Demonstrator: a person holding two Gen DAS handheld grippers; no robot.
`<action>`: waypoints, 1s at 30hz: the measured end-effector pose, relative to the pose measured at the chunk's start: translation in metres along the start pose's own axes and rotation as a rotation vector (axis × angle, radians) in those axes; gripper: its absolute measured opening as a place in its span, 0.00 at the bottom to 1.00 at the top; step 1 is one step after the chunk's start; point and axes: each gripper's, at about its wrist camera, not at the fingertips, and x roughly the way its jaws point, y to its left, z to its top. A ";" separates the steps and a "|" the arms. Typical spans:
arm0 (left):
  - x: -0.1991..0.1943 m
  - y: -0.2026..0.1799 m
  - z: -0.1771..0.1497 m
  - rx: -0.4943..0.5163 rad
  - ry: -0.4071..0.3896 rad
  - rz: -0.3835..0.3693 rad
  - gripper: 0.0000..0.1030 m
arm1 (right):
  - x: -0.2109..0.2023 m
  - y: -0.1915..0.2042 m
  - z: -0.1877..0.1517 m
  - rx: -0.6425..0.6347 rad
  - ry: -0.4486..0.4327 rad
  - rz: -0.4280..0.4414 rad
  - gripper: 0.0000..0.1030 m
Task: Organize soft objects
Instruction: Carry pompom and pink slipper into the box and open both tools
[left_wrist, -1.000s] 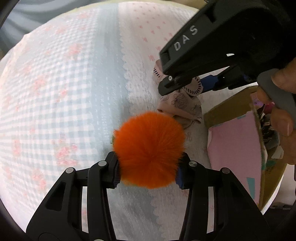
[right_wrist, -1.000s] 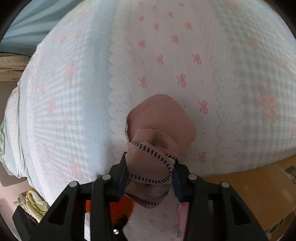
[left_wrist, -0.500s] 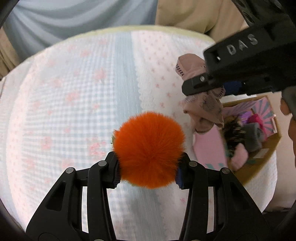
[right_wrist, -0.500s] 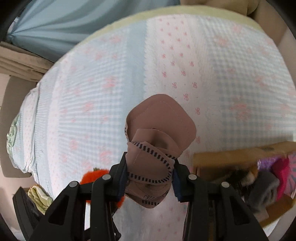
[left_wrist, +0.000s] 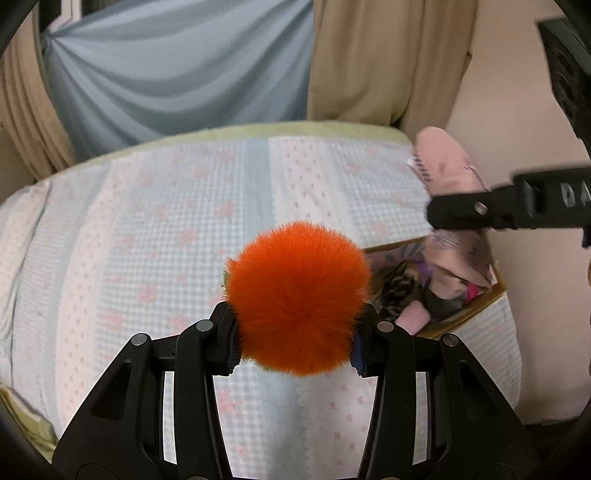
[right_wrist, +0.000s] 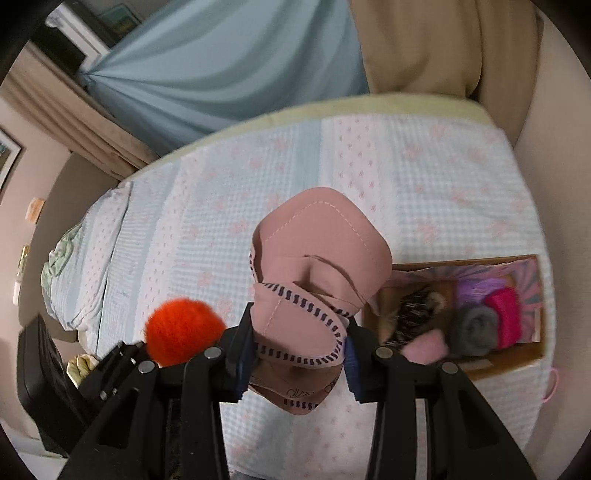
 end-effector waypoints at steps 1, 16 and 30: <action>-0.007 -0.007 0.001 0.000 -0.009 0.007 0.40 | -0.010 0.000 -0.005 -0.009 -0.014 -0.002 0.36; -0.024 -0.108 0.019 0.106 -0.005 -0.087 0.40 | -0.105 -0.092 -0.060 0.061 -0.110 -0.093 0.36; 0.070 -0.171 0.051 0.176 0.166 -0.206 0.40 | -0.093 -0.180 -0.055 0.230 -0.073 -0.199 0.36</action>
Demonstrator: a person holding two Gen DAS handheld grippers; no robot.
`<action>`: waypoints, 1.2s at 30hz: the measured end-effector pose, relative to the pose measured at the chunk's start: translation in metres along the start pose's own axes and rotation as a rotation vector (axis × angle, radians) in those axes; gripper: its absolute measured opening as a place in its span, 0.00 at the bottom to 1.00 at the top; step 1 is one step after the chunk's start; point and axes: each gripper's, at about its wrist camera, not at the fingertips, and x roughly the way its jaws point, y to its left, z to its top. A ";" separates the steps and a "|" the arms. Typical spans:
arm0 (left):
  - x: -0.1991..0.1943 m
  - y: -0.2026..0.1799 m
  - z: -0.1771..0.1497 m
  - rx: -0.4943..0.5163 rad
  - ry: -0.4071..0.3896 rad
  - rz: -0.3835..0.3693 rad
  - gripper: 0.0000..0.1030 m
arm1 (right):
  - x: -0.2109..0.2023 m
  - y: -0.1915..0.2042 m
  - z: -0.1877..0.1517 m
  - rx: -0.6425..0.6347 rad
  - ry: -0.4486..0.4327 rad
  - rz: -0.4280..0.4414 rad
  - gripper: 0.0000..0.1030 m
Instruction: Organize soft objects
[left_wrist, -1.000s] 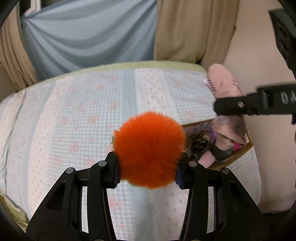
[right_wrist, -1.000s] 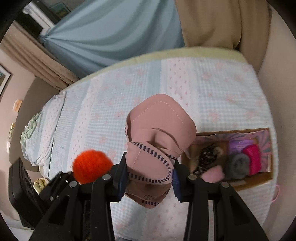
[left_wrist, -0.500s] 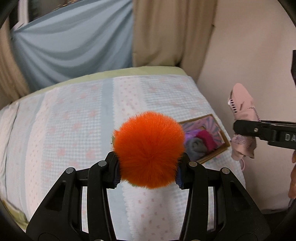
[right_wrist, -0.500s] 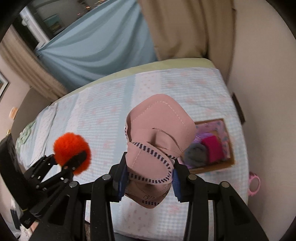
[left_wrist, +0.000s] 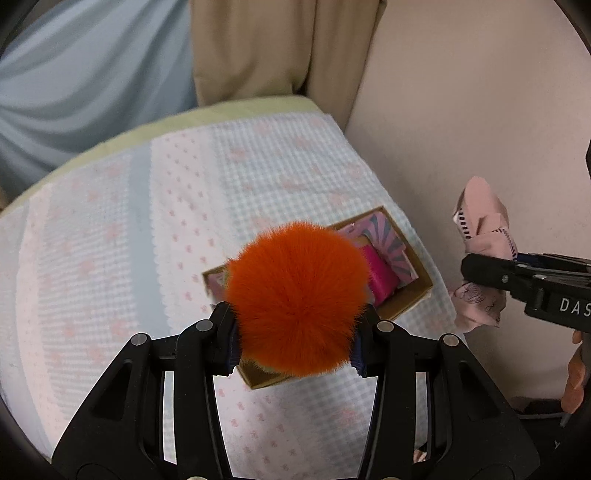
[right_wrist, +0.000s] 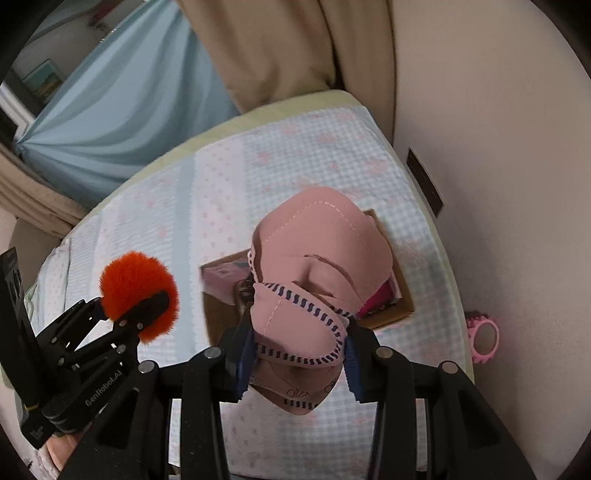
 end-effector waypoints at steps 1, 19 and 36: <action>0.009 0.000 0.003 0.002 0.018 -0.004 0.40 | 0.006 -0.006 0.004 0.008 0.013 -0.009 0.36; 0.147 0.009 -0.004 0.059 0.307 -0.021 0.40 | 0.148 -0.036 0.039 0.094 0.299 0.026 0.37; 0.127 0.019 -0.011 0.083 0.328 -0.014 1.00 | 0.175 -0.034 0.051 0.101 0.336 0.002 0.99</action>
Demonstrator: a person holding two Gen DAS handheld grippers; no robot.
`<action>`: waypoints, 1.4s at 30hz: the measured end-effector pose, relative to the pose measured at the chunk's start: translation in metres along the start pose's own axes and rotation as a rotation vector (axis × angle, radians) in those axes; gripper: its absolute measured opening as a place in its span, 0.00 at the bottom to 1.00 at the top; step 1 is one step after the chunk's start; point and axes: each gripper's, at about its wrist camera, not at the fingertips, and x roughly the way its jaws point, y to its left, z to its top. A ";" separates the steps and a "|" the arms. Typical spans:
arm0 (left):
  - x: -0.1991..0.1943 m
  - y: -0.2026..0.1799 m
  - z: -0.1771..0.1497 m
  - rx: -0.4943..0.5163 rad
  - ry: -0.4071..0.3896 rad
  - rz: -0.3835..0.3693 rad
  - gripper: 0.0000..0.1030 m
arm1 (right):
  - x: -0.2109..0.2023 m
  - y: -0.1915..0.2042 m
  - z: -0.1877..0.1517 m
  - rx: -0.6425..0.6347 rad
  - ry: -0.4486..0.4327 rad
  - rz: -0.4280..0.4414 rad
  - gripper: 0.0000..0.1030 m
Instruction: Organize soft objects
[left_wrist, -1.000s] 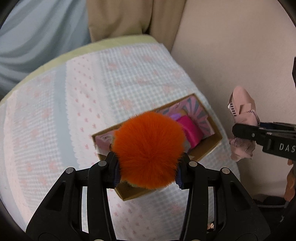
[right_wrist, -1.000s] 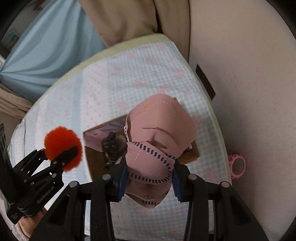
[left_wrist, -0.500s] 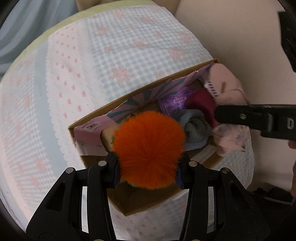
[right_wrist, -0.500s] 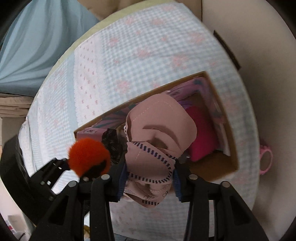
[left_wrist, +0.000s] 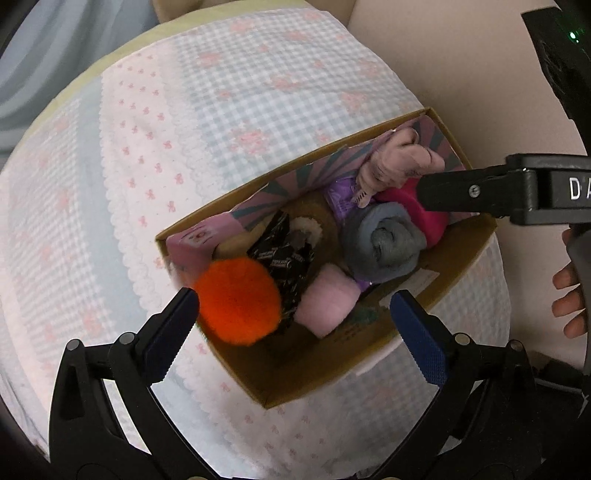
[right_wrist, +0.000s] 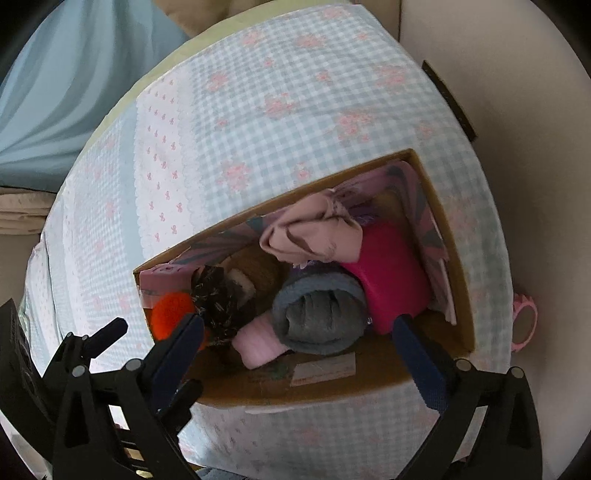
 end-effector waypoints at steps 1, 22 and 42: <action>-0.004 0.000 -0.002 0.002 -0.006 0.003 1.00 | -0.003 -0.001 -0.002 0.007 -0.005 0.001 0.99; -0.161 0.001 -0.090 -0.066 -0.264 0.089 1.00 | -0.130 0.038 -0.105 -0.091 -0.260 -0.004 0.99; -0.393 0.044 -0.242 -0.338 -0.842 0.342 1.00 | -0.289 0.165 -0.257 -0.440 -0.808 -0.041 0.99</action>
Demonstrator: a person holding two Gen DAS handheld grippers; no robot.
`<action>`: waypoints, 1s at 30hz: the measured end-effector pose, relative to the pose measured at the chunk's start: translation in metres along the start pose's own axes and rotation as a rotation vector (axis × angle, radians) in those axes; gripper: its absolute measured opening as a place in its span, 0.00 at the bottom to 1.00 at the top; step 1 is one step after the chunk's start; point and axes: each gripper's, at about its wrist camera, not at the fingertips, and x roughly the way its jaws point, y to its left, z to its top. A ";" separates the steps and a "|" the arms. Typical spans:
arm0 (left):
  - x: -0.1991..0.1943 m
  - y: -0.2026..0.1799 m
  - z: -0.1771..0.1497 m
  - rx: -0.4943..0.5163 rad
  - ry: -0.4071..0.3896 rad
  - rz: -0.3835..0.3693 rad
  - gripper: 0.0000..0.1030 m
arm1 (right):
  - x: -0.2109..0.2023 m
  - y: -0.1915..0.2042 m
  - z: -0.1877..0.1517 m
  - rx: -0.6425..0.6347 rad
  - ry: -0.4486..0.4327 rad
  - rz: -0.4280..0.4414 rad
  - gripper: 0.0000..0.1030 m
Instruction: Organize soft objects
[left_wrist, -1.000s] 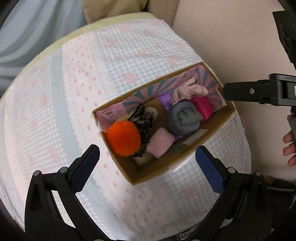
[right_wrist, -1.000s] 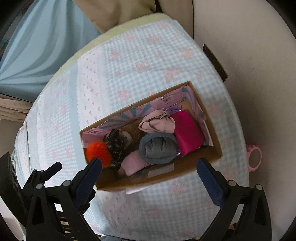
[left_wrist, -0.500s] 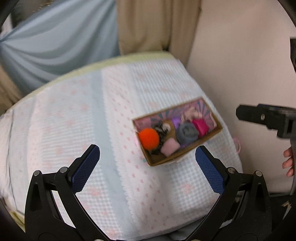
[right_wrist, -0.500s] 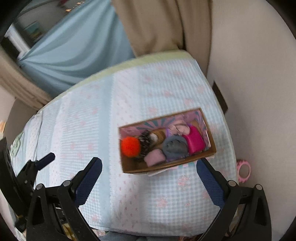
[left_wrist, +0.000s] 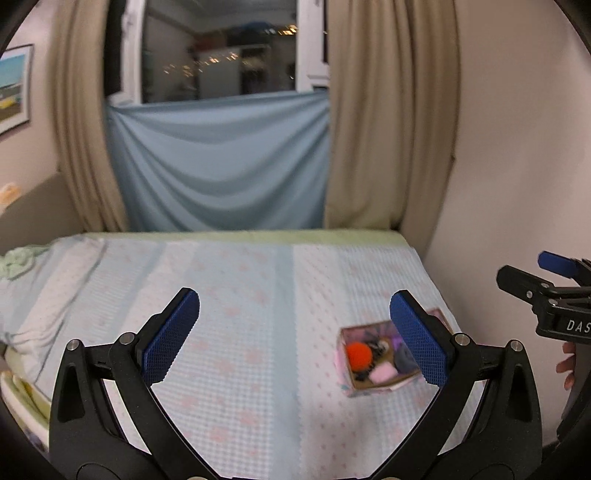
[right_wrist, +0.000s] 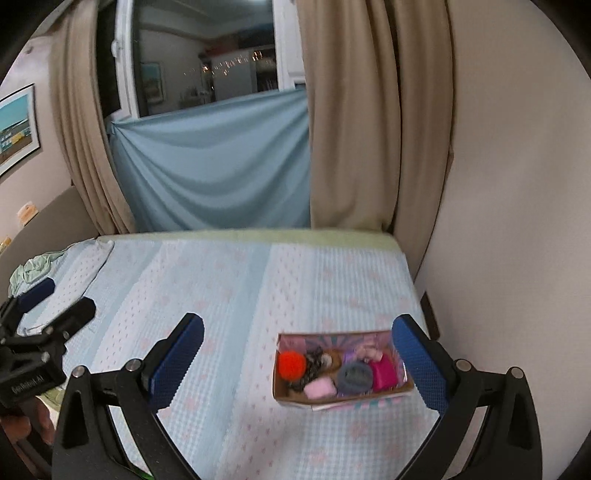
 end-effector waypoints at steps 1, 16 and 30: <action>-0.004 0.003 0.000 -0.004 -0.011 0.007 1.00 | -0.005 0.004 0.000 -0.005 -0.017 0.000 0.99; -0.030 0.016 -0.004 -0.011 -0.051 0.044 1.00 | -0.027 0.018 -0.010 -0.015 -0.099 -0.027 0.99; -0.035 0.017 -0.002 -0.006 -0.068 0.041 1.00 | -0.030 0.015 -0.009 -0.012 -0.103 -0.040 0.99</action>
